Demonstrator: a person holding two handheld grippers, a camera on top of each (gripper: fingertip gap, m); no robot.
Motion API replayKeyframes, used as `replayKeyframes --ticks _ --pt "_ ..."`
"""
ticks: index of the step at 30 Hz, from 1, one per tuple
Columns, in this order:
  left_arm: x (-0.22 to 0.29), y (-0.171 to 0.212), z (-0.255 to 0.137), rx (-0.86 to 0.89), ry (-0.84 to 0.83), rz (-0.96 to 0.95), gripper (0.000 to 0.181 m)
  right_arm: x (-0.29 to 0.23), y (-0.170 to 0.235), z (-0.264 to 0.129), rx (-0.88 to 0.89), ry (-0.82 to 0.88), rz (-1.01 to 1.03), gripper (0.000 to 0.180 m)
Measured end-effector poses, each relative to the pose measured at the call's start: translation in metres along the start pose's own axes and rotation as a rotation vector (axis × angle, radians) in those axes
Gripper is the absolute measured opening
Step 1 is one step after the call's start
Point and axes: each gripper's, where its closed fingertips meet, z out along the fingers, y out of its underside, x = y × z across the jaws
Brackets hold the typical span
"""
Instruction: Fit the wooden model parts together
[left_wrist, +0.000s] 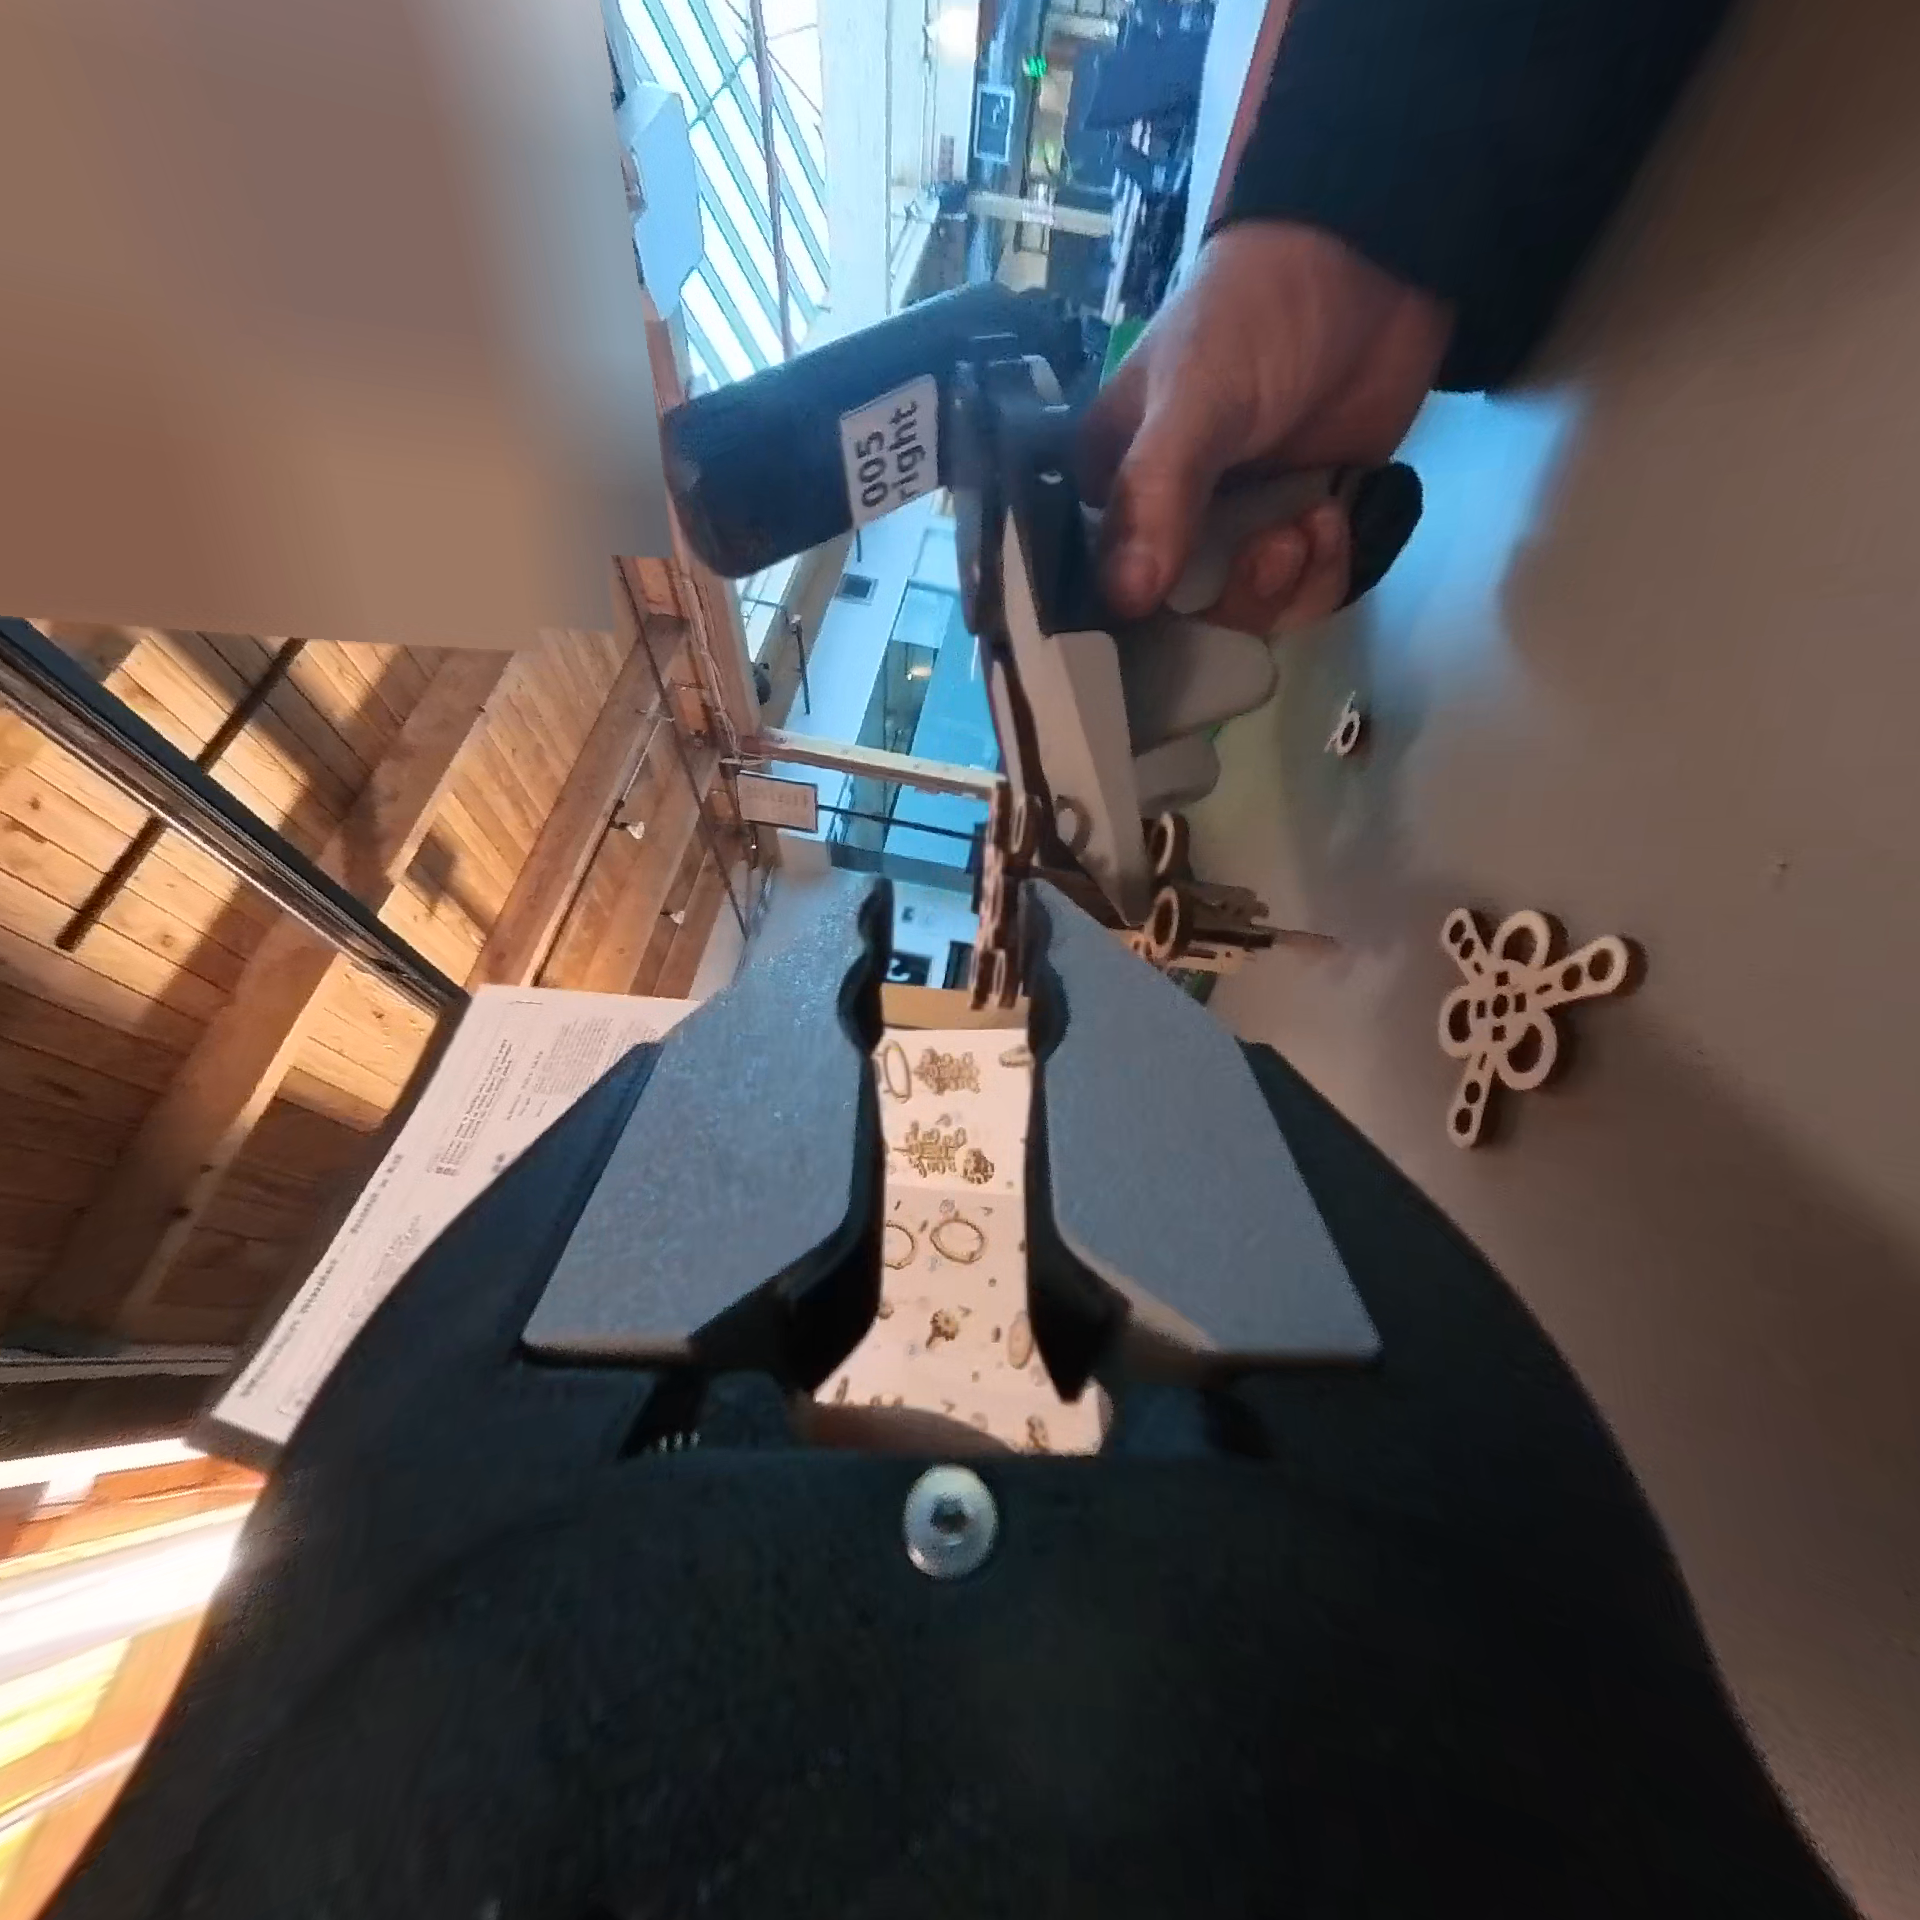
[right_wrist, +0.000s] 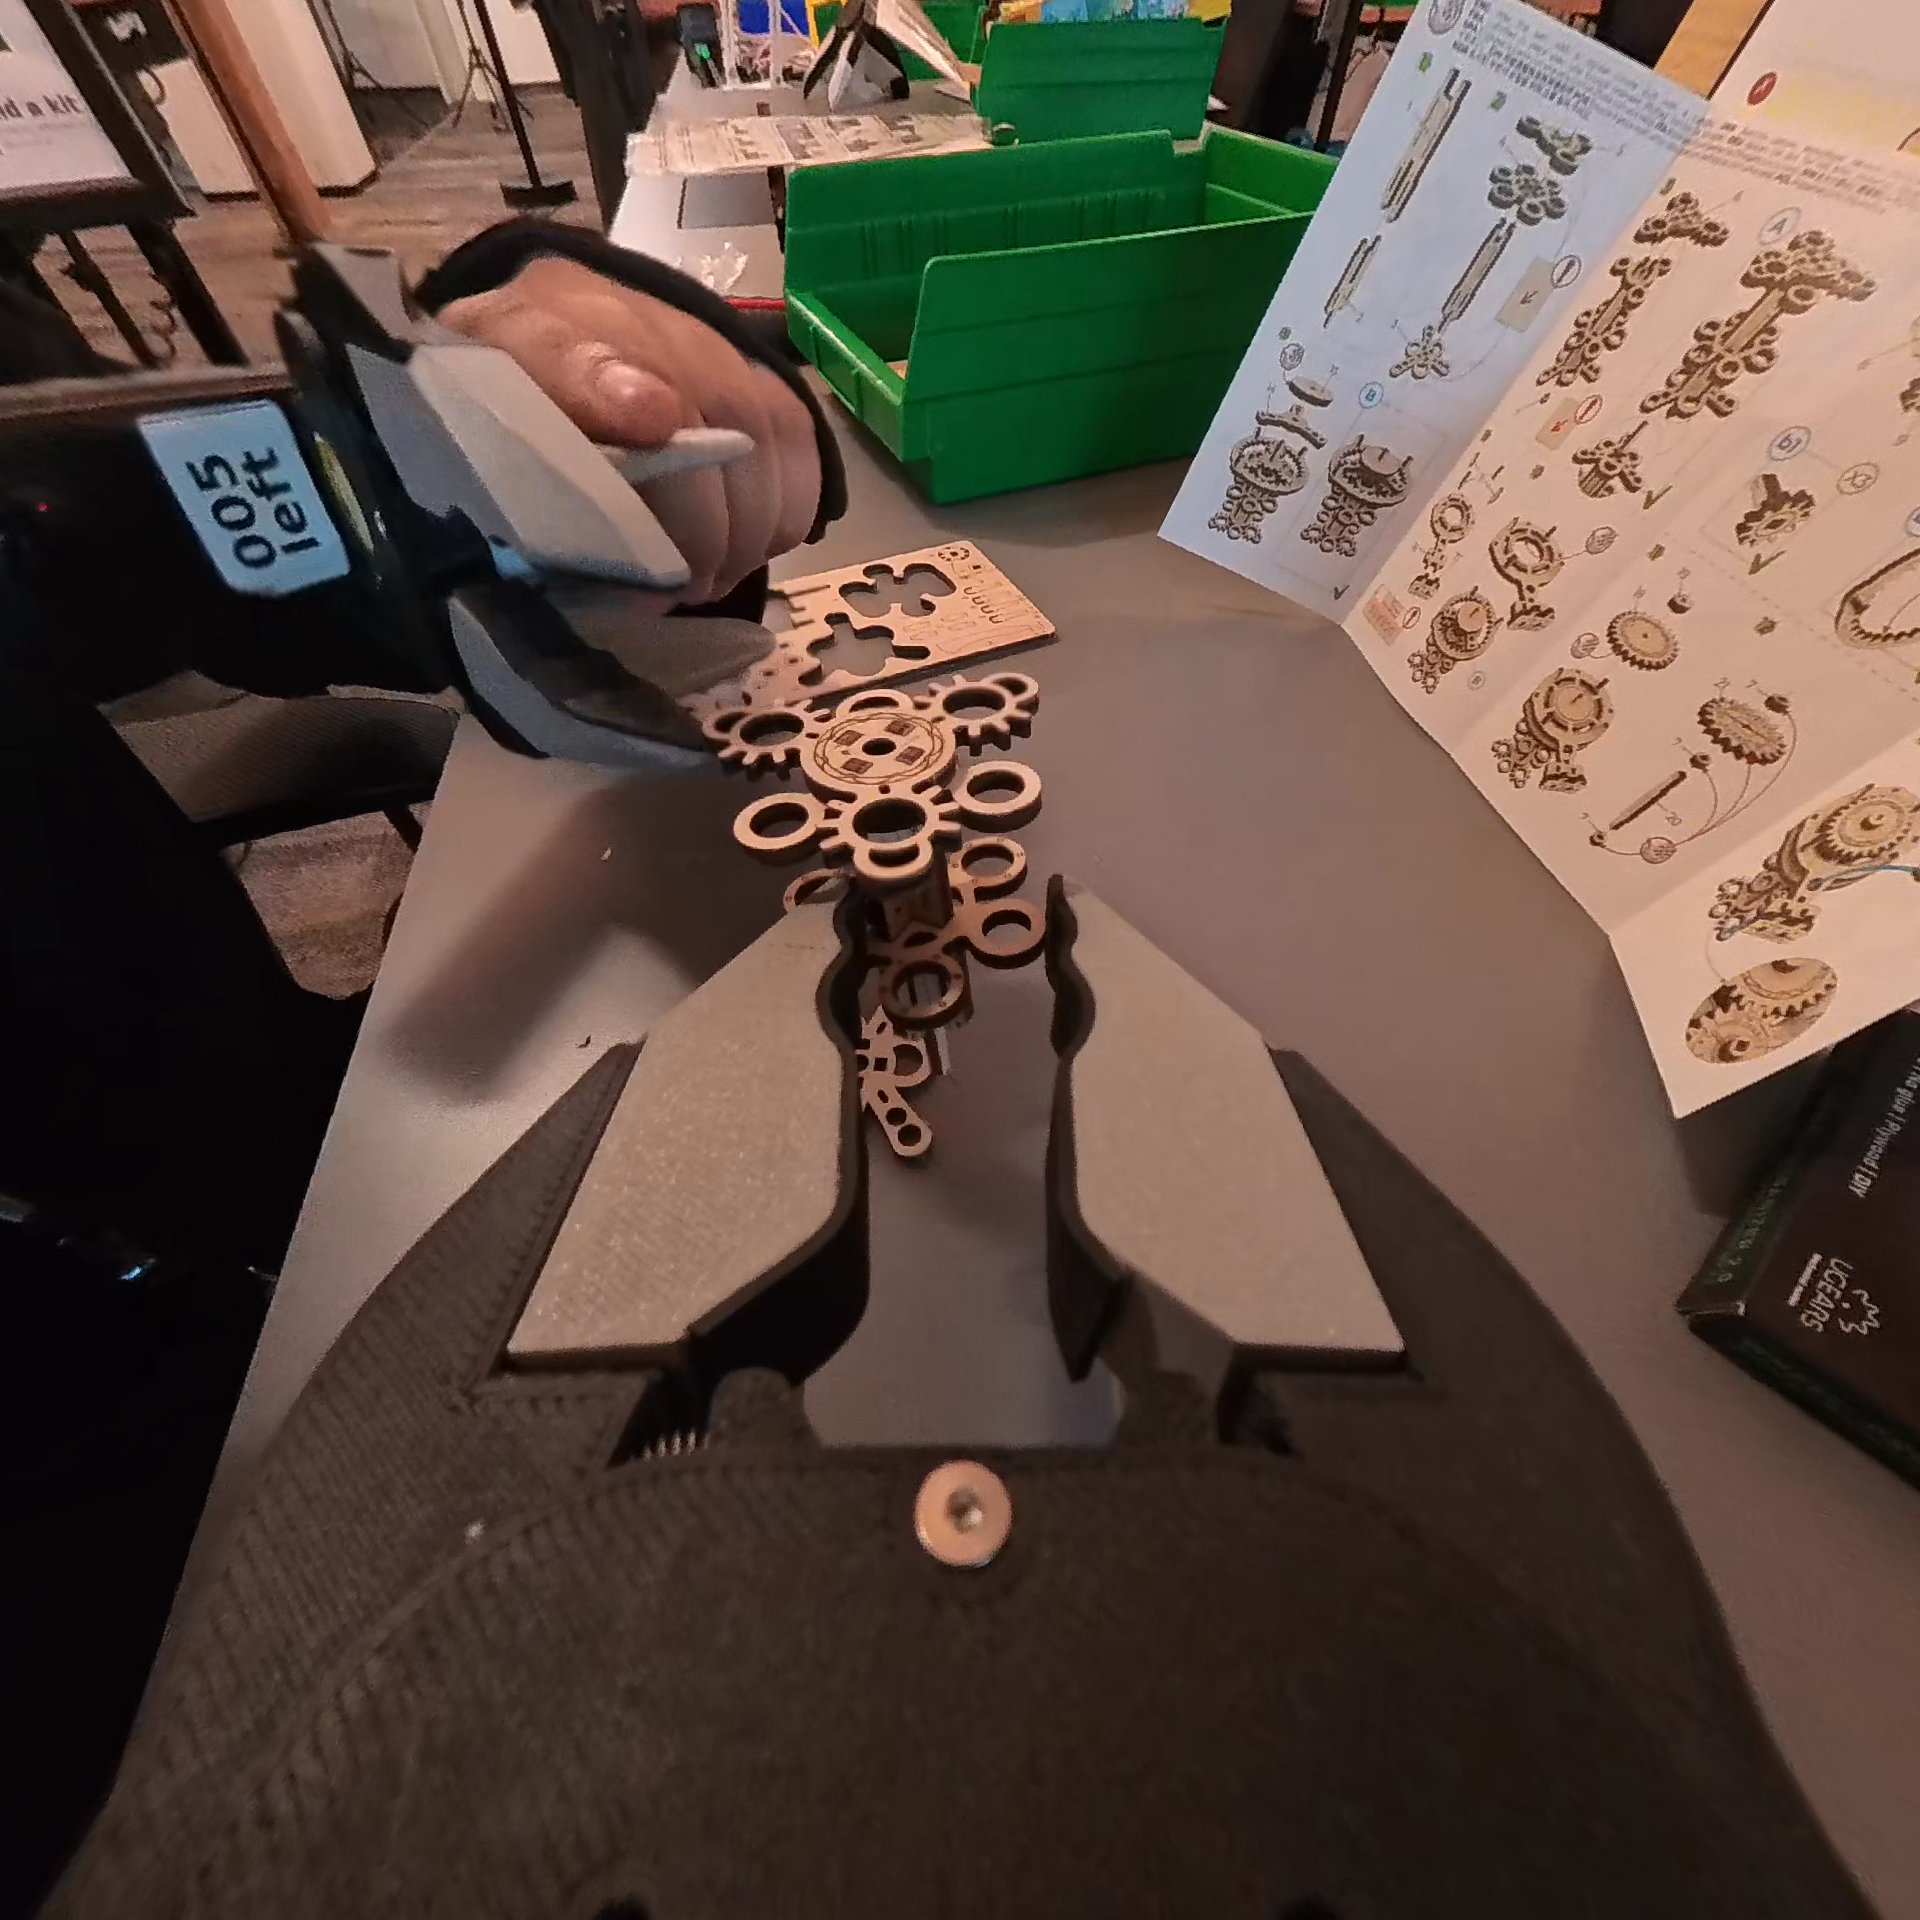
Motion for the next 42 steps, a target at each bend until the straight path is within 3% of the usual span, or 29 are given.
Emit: replayKeyframes --ticks 12,20,29,42 --pt "-0.03 0.032 -0.009 -0.024 -0.048 -0.282 0.006 -0.011 0.008 0.004 0.011 -0.145 0.087 0.03" --pt "-0.032 0.044 -0.01 -0.071 -0.037 -0.308 0.006 -0.016 0.004 0.008 0.054 -0.248 0.146 0.03" --pt "-0.006 0.034 -0.007 -0.044 0.107 -0.304 0.006 -0.023 0.011 0.021 -0.031 -0.311 0.142 0.03" --pt "0.008 0.03 -0.003 -0.055 0.149 -0.239 0.01 -0.021 0.013 0.023 -0.047 -0.311 0.152 0.031"
